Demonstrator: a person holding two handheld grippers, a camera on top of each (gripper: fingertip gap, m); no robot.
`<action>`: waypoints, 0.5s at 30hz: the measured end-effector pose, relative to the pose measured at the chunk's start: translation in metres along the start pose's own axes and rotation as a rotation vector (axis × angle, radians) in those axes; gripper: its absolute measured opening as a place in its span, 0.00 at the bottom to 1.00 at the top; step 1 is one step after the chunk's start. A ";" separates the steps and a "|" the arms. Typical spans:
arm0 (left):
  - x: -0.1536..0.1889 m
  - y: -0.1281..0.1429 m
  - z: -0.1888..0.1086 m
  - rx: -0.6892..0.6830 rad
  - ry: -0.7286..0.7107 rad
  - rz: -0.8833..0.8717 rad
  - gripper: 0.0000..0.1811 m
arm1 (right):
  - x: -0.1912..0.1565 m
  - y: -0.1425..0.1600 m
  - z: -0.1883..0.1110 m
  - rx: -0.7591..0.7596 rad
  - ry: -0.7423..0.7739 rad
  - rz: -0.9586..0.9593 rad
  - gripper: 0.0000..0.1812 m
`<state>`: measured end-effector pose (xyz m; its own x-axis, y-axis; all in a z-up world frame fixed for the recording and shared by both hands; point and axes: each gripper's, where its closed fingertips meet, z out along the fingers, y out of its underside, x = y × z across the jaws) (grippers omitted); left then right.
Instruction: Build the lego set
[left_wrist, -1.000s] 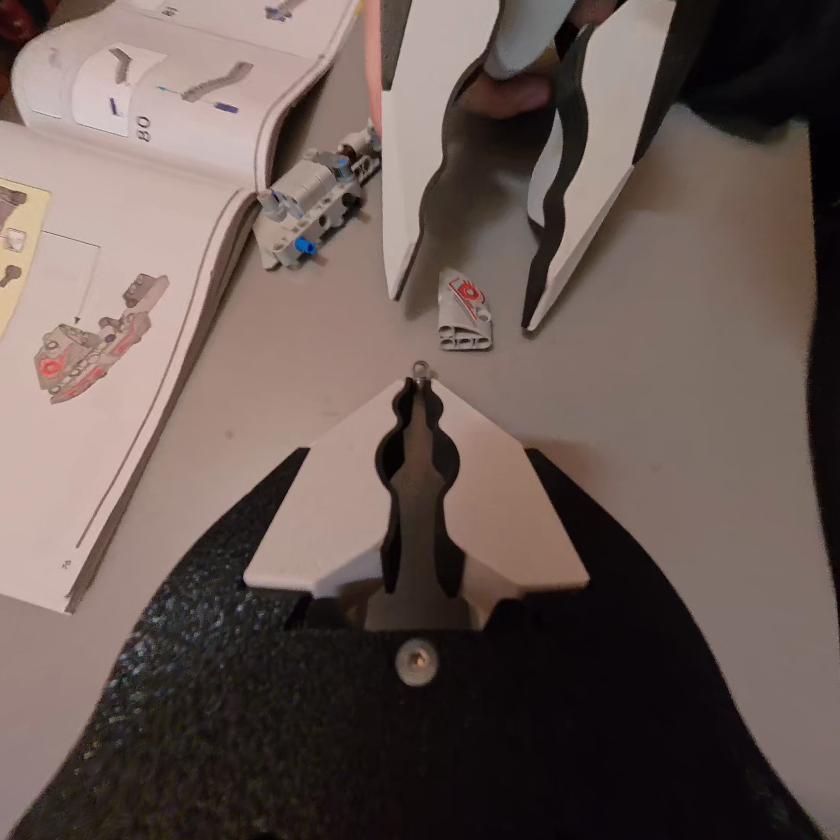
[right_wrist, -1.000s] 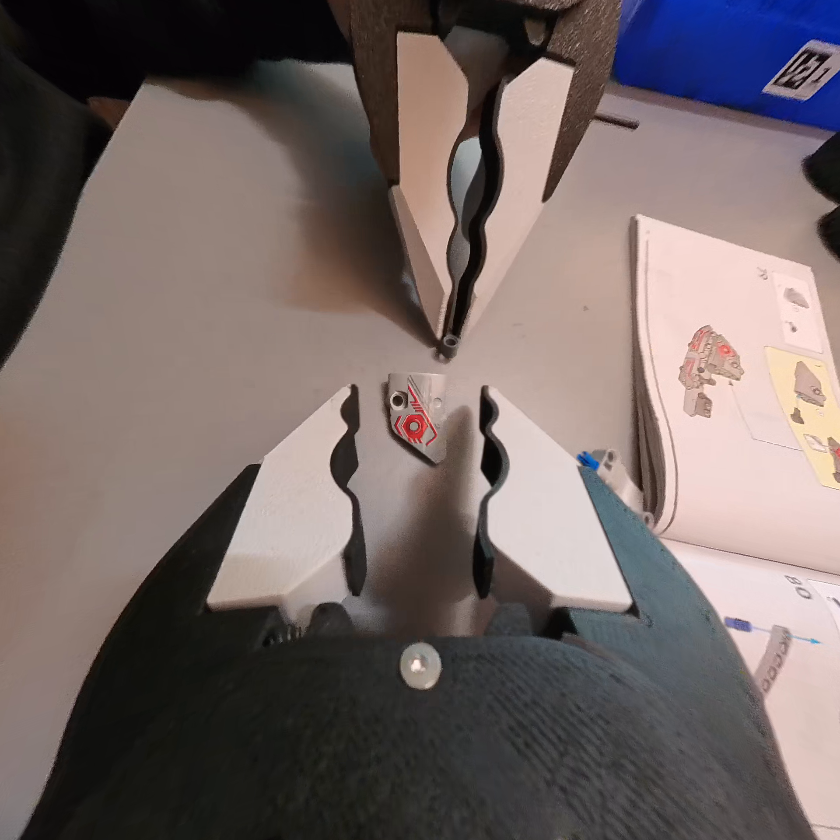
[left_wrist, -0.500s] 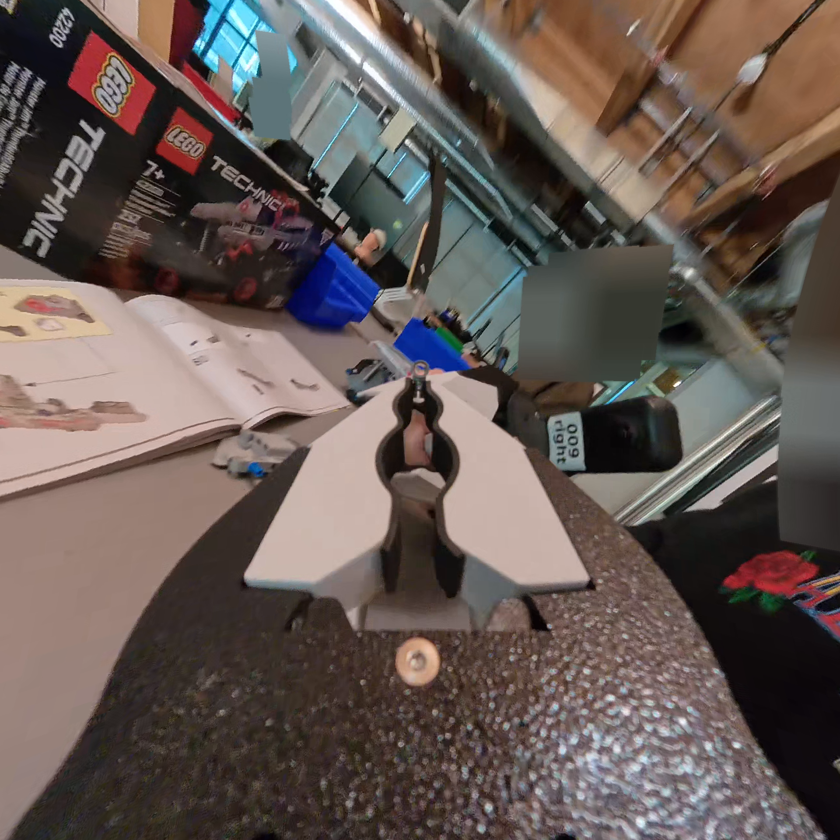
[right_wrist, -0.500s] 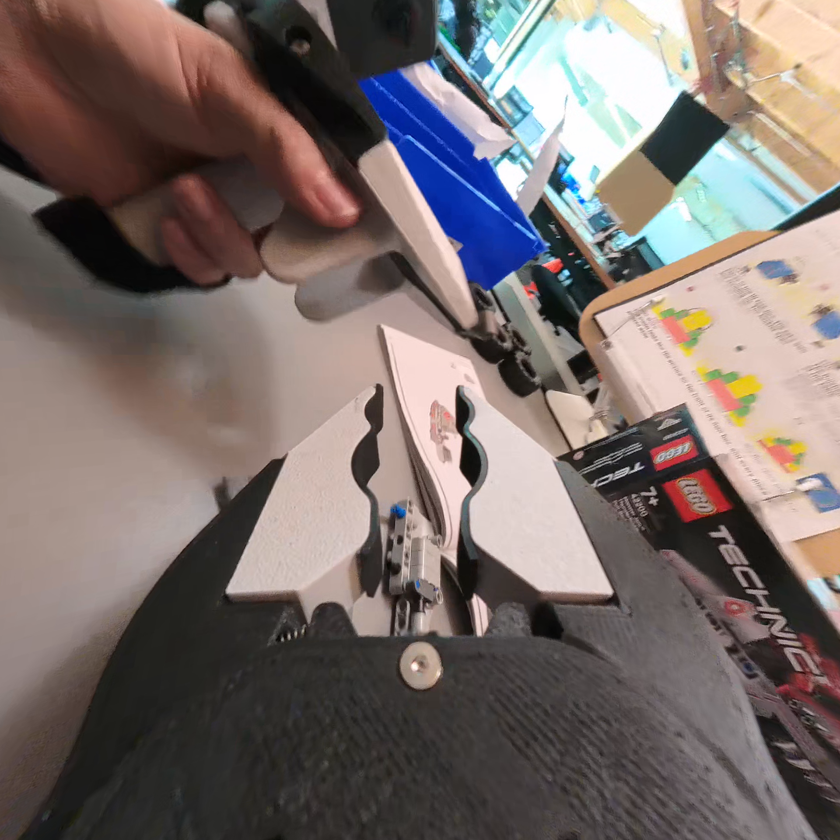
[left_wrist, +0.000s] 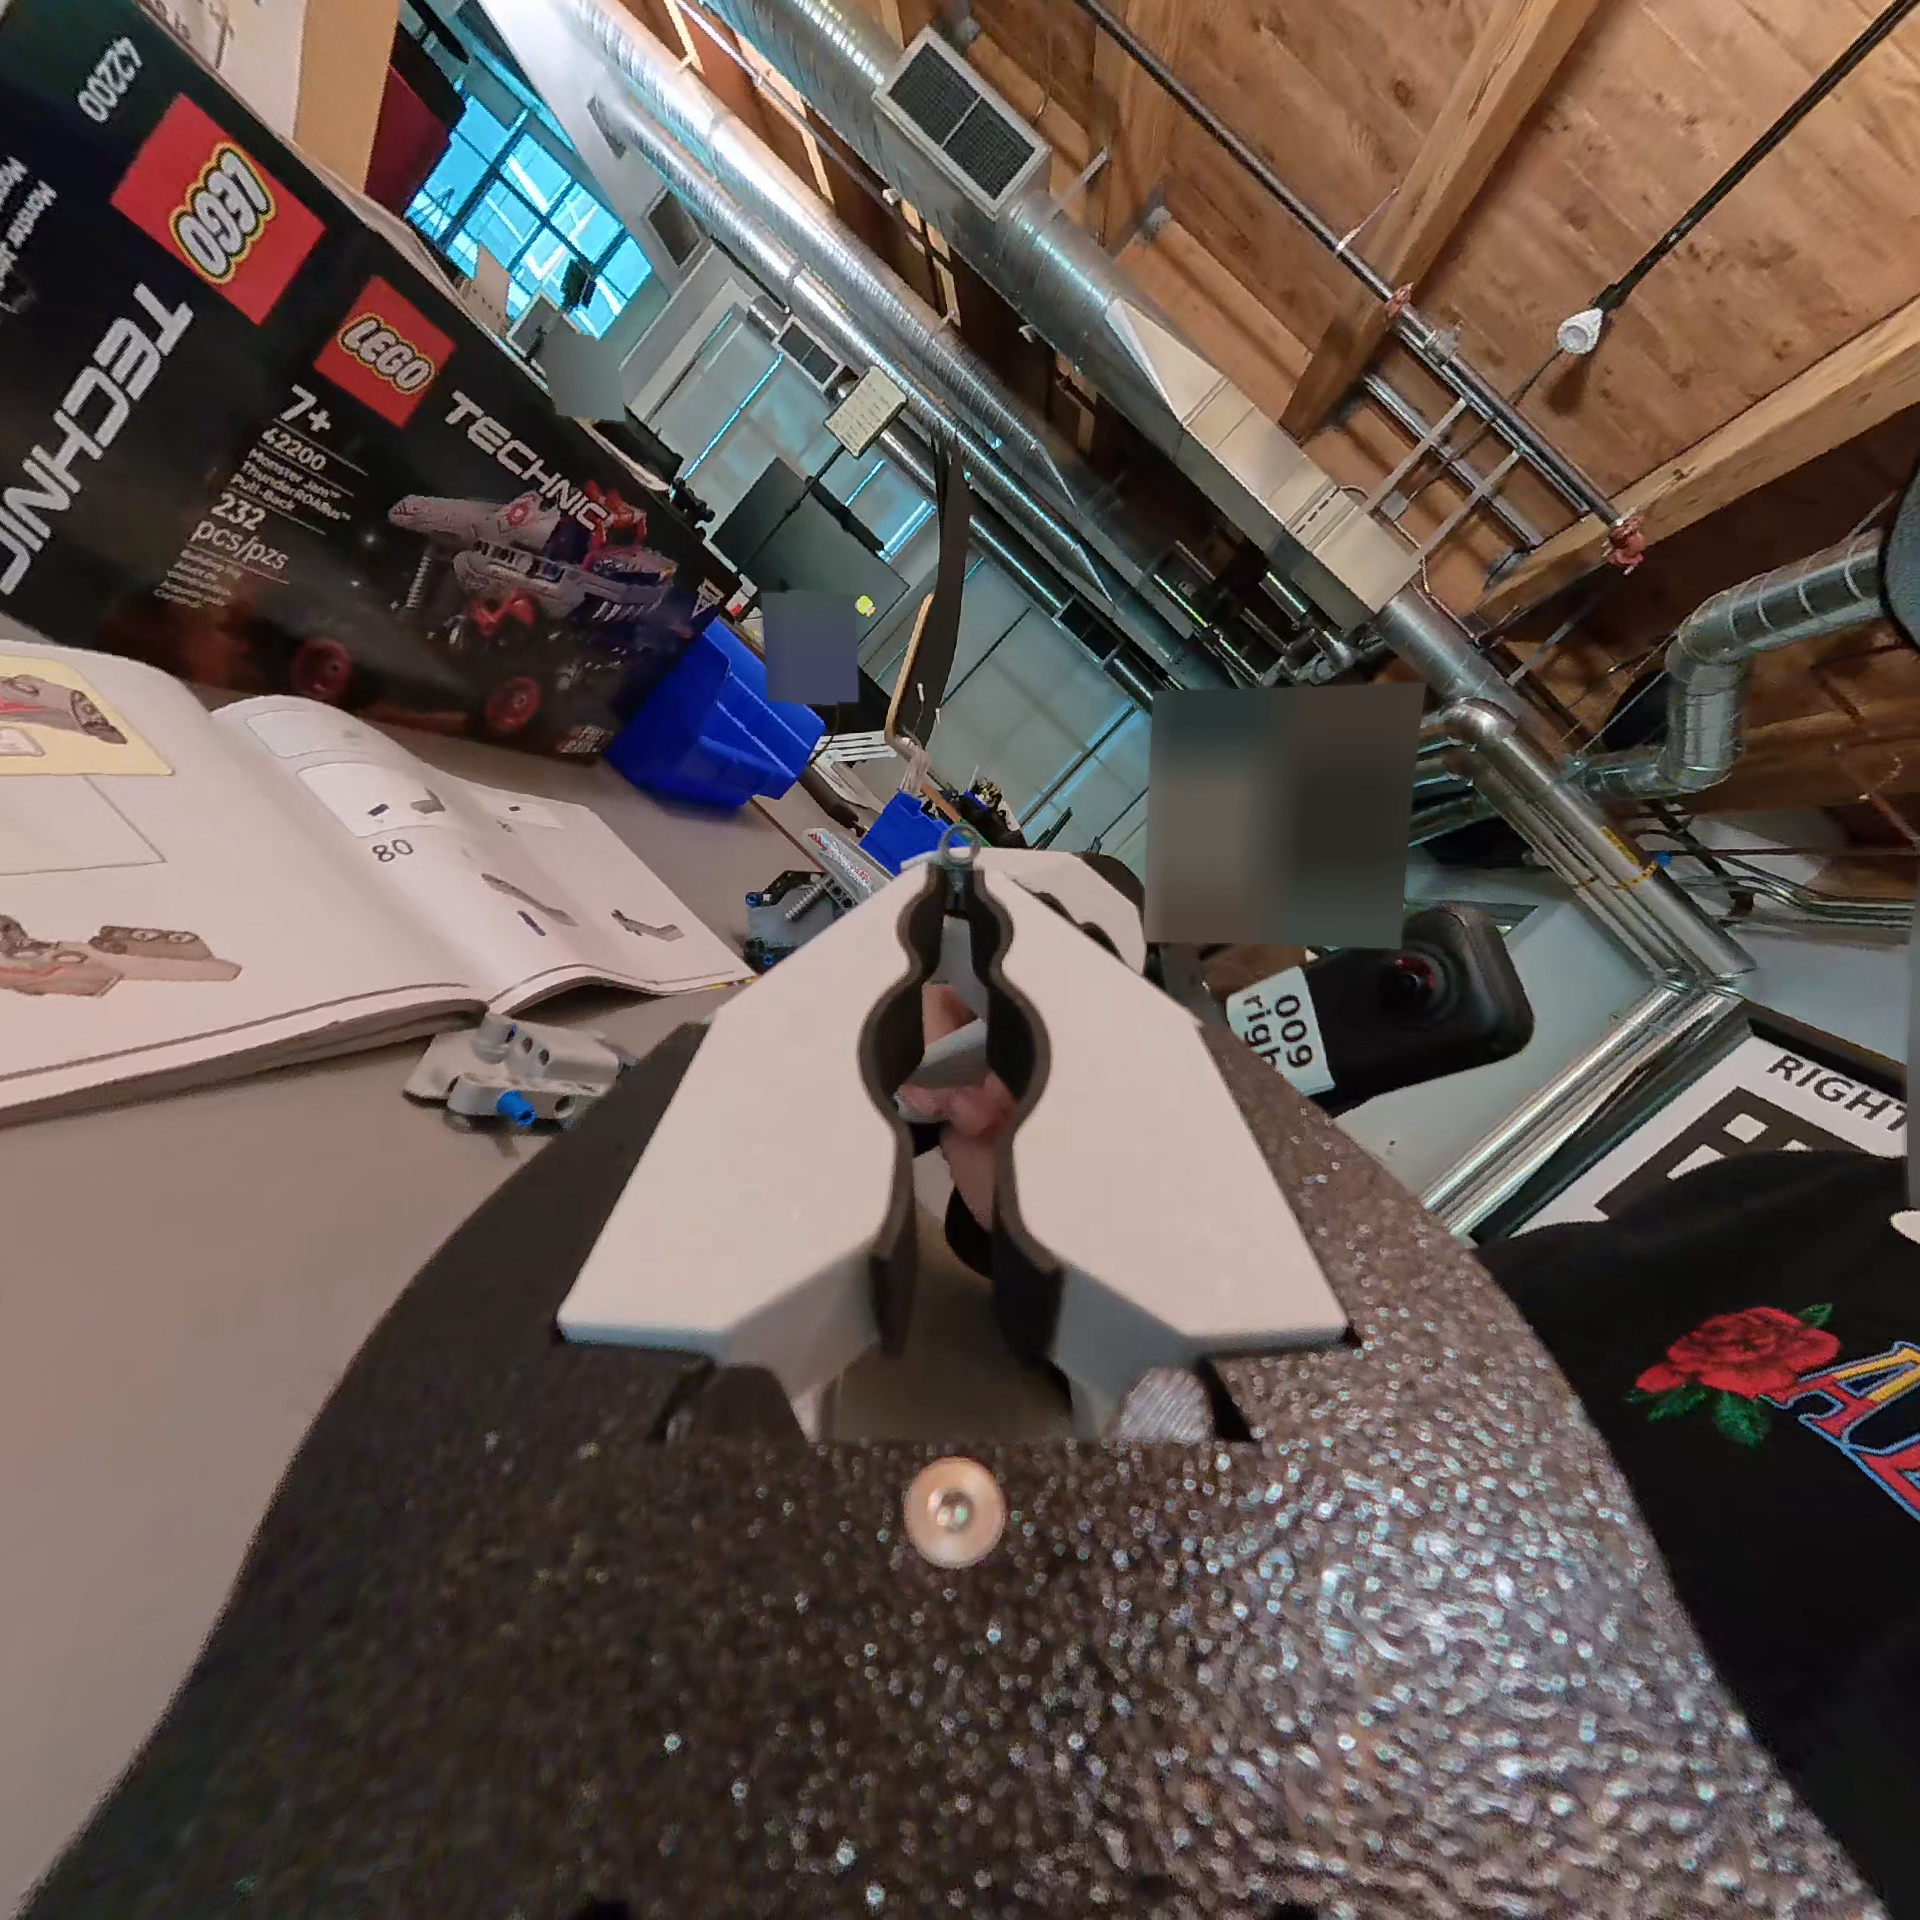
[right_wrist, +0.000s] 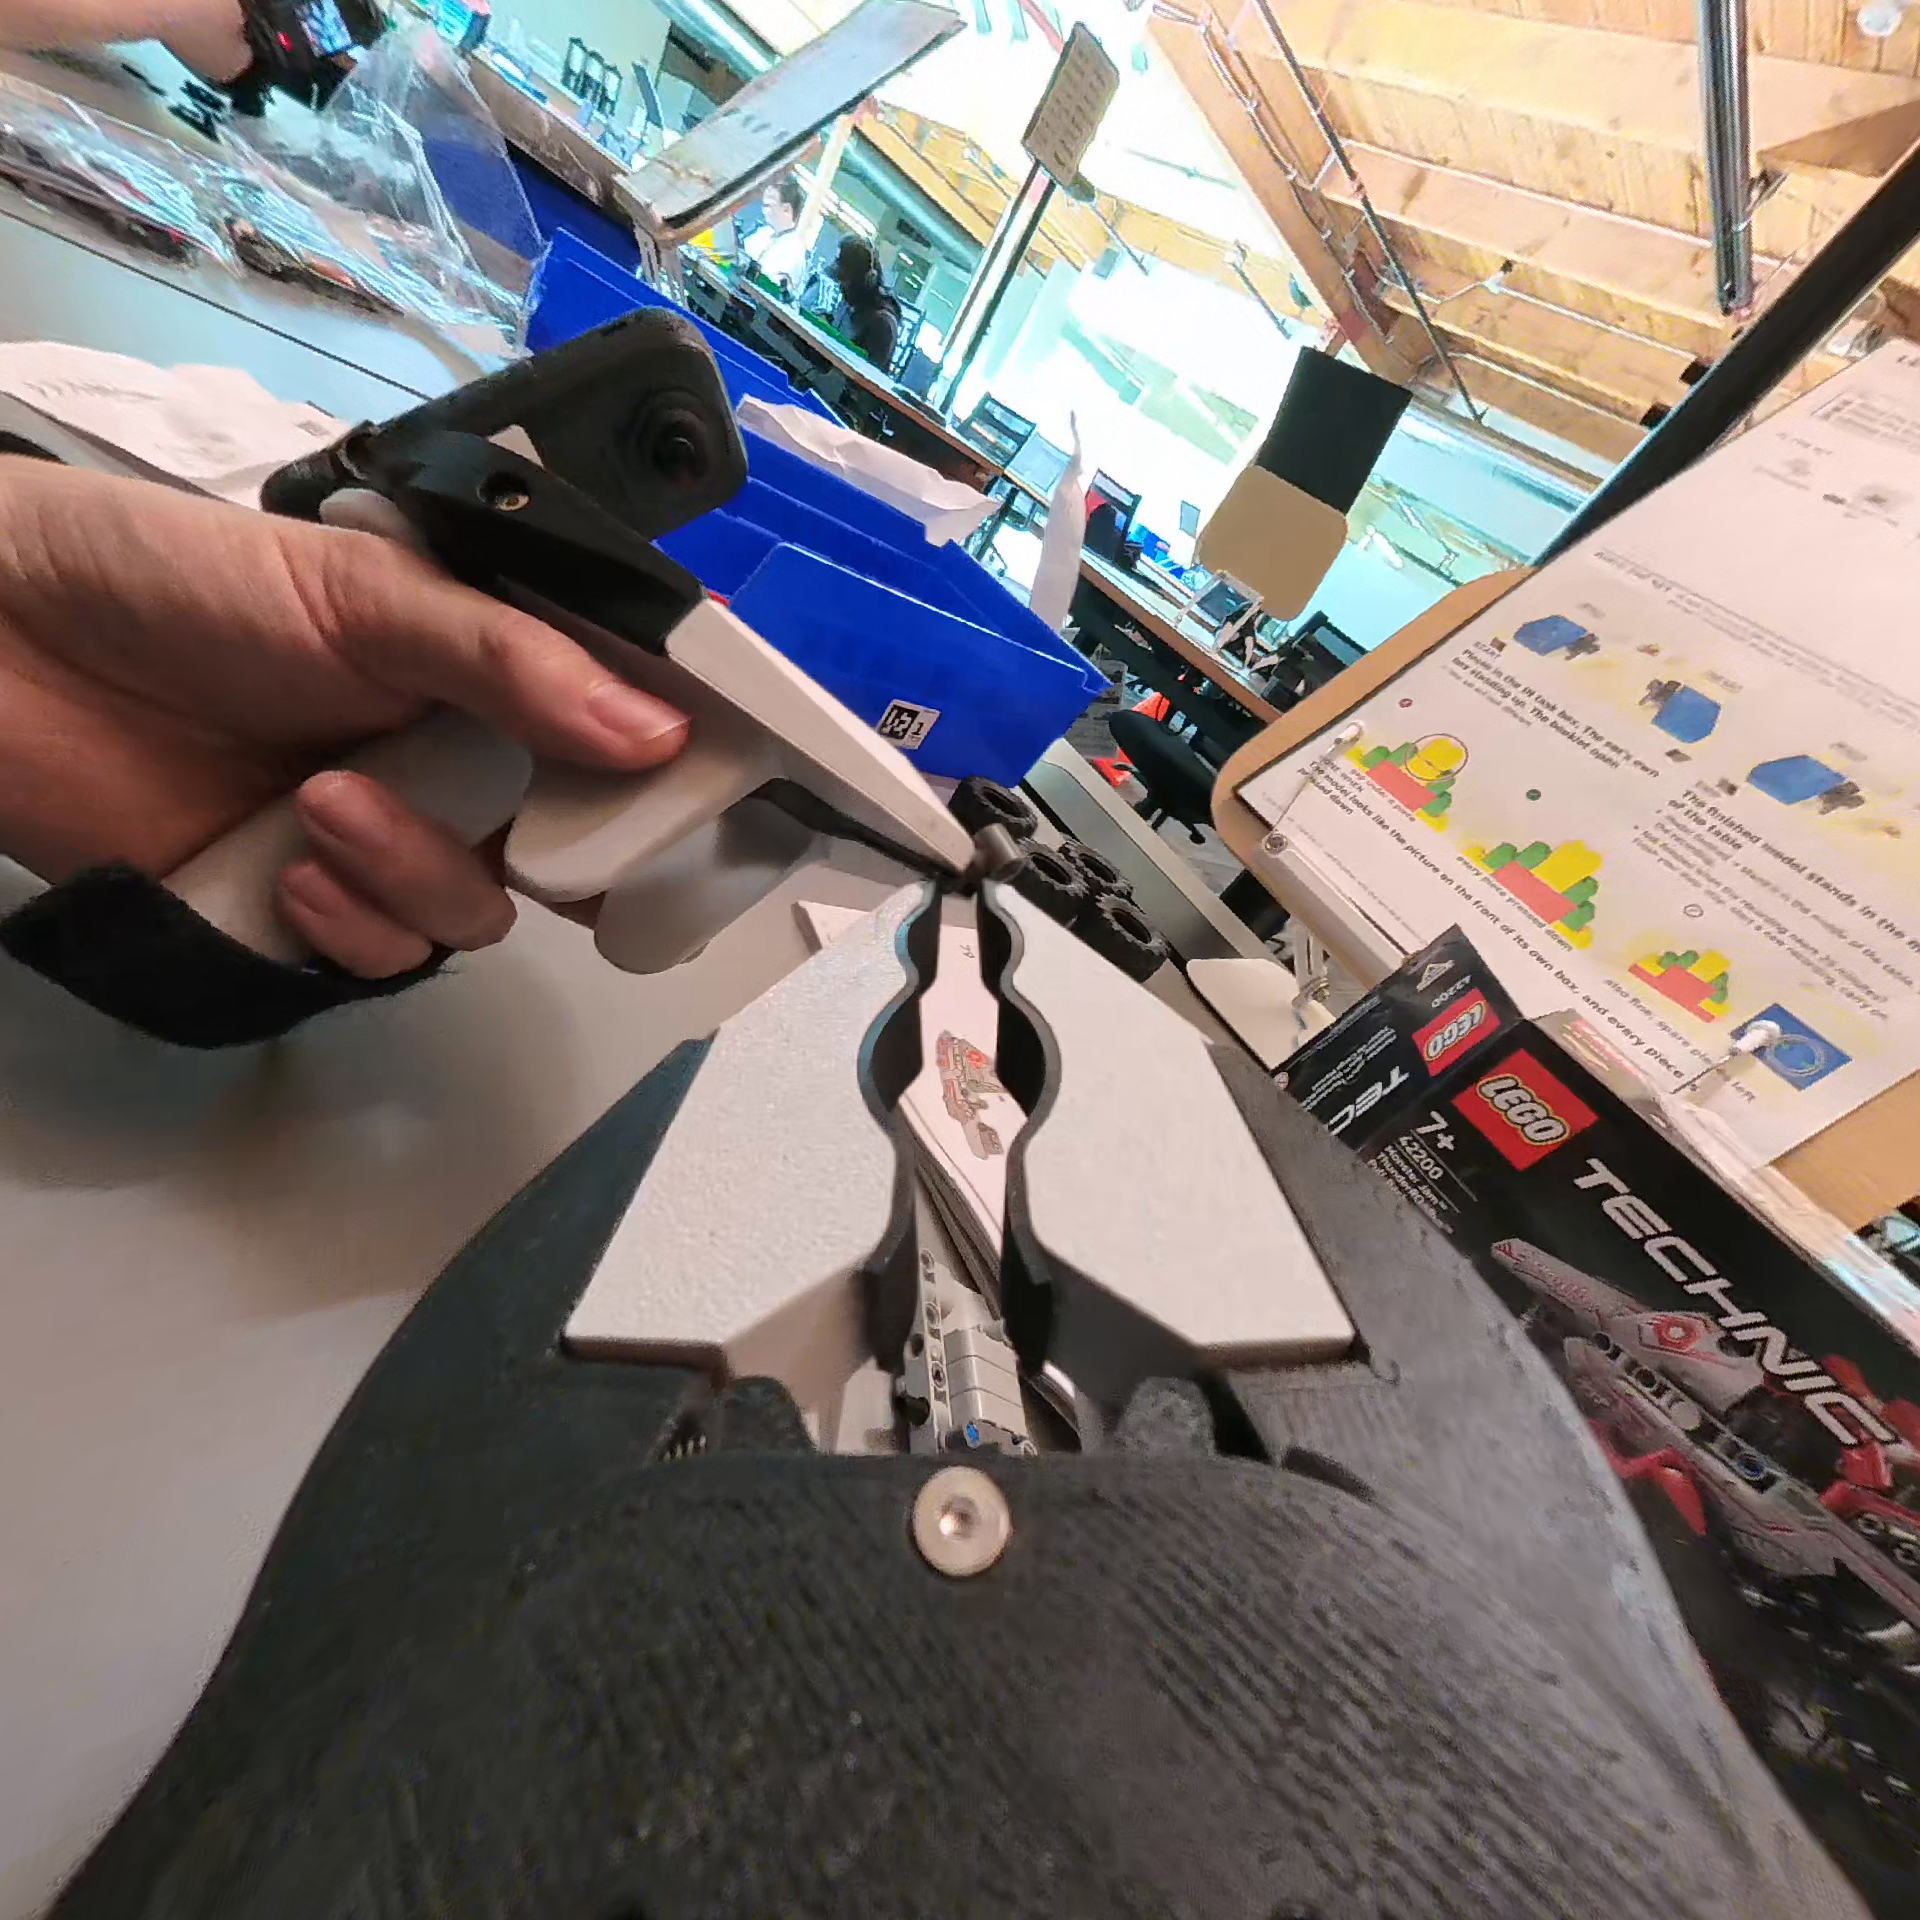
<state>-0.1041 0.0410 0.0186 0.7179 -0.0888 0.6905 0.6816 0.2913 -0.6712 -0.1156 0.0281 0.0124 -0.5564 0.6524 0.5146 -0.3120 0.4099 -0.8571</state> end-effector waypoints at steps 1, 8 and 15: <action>0.000 0.000 0.000 0.000 0.000 0.010 0.01 | 0.000 -0.001 0.000 0.000 0.007 -0.014 0.03; -0.001 -0.002 -0.002 0.013 -0.033 0.167 0.01 | 0.001 -0.003 0.000 0.021 0.013 0.033 0.04; -0.005 -0.002 -0.002 0.003 -0.075 0.219 0.01 | 0.002 -0.004 0.001 0.036 0.010 0.092 0.05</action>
<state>-0.1086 0.0392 0.0166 0.8363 0.0479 0.5461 0.5098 0.2984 -0.8069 -0.1161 0.0270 0.0164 -0.5762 0.6927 0.4337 -0.2873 0.3251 -0.9010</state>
